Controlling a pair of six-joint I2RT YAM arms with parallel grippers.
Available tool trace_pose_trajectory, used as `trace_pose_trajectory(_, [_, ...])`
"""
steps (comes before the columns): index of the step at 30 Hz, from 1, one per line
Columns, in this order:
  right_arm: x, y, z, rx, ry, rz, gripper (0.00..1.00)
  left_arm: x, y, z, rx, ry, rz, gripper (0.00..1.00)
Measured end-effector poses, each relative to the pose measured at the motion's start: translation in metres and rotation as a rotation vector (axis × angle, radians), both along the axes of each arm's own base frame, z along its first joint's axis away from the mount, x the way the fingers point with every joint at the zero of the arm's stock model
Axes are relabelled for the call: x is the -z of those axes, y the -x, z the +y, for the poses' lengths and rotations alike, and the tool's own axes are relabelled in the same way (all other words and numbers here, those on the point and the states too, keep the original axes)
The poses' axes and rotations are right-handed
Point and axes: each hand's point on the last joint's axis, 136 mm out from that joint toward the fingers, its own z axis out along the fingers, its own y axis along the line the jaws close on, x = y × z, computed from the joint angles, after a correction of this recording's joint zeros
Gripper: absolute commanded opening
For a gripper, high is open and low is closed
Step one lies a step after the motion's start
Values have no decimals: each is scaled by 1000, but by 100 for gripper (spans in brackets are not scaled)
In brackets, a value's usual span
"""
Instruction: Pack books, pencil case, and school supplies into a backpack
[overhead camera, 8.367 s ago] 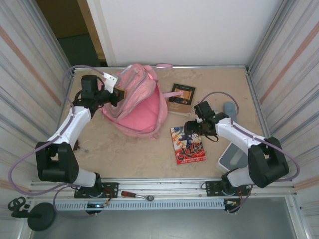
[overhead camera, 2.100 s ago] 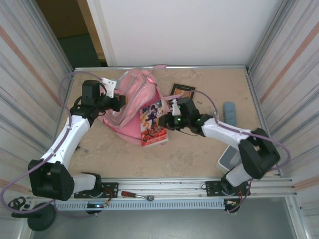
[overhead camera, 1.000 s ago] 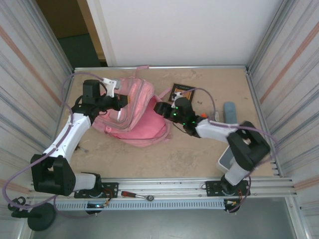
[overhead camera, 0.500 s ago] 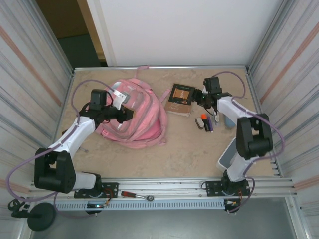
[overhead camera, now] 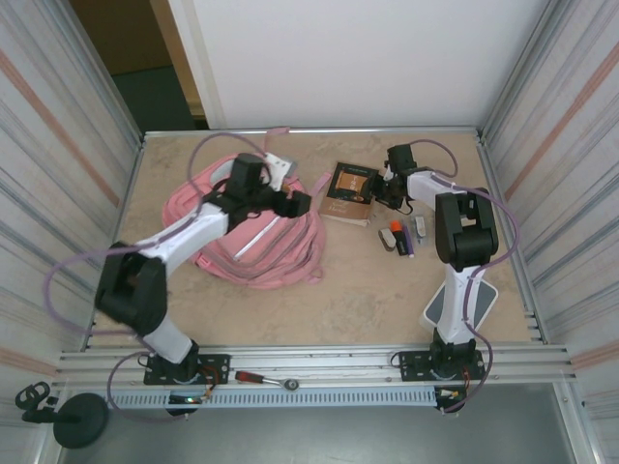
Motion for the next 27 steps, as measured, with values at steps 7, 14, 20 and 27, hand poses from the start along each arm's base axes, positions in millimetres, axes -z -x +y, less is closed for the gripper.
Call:
trace_pose_trajectory(7, [0, 0, 3, -12, -14, -2, 52, 35, -58, -70, -55, -65, 70, 70])
trace_pose_trajectory(14, [2, -1, 6, -21, -34, -12, 48, 105, -100, -80, -150, -174, 204, 65])
trace_pose_trajectory(20, [3, -3, 7, -20, -57, -15, 43, 148, -109, -82, -176, -235, 302, 59])
trace_pose_trajectory(27, [1, -10, 6, 22, -114, -32, 18, 149, -112, -83, -188, -213, 340, 48])
